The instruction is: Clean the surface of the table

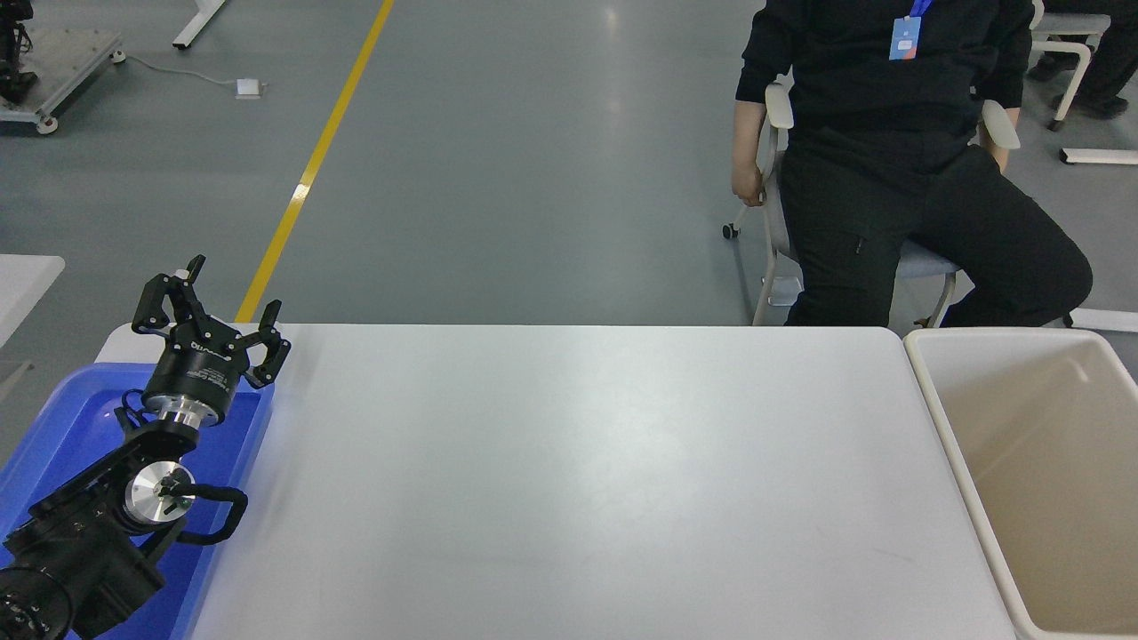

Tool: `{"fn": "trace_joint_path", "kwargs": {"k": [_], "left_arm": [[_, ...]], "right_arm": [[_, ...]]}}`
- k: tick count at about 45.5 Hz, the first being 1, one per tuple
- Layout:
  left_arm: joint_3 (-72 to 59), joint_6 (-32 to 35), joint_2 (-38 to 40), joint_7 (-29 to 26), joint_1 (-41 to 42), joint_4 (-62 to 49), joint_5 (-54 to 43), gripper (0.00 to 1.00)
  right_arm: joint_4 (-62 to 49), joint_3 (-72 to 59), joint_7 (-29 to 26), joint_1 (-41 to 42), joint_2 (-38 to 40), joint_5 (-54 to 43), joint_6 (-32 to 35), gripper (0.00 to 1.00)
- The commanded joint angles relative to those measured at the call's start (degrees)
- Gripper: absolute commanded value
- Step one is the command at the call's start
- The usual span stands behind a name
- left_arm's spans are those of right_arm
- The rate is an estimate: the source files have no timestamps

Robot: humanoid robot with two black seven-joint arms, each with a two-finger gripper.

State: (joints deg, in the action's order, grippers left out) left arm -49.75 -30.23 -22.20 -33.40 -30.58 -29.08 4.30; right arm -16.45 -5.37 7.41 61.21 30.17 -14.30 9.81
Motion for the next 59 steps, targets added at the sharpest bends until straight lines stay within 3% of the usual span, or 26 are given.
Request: {"fn": "trace_joint_path", "kwargs": {"k": [1, 11, 27, 59], "left_arm": [[0.0, 0.0, 0.0, 0.0, 0.0, 0.0, 0.0, 1.00], [0.0, 0.0, 0.1, 0.0, 0.0, 0.0, 0.0, 1.00], [0.0, 0.0, 0.1, 0.0, 0.0, 0.0, 0.0, 1.00], [0.0, 0.0, 0.0, 0.0, 0.0, 0.0, 0.0, 1.00]], "right_arm": [[0.8, 0.7, -0.4, -9.7, 0.4, 7.2, -6.7, 0.00], [5.4, 3.0, -0.1, -15.6, -3.9, 7.3, -11.7, 0.00], [5.5, 3.0, 0.0, -20.5, -13.0, 7.3, -13.2, 0.00], [8.9, 3.2, 0.0, -22.9, -14.6, 7.2, -14.2, 0.00]]}}
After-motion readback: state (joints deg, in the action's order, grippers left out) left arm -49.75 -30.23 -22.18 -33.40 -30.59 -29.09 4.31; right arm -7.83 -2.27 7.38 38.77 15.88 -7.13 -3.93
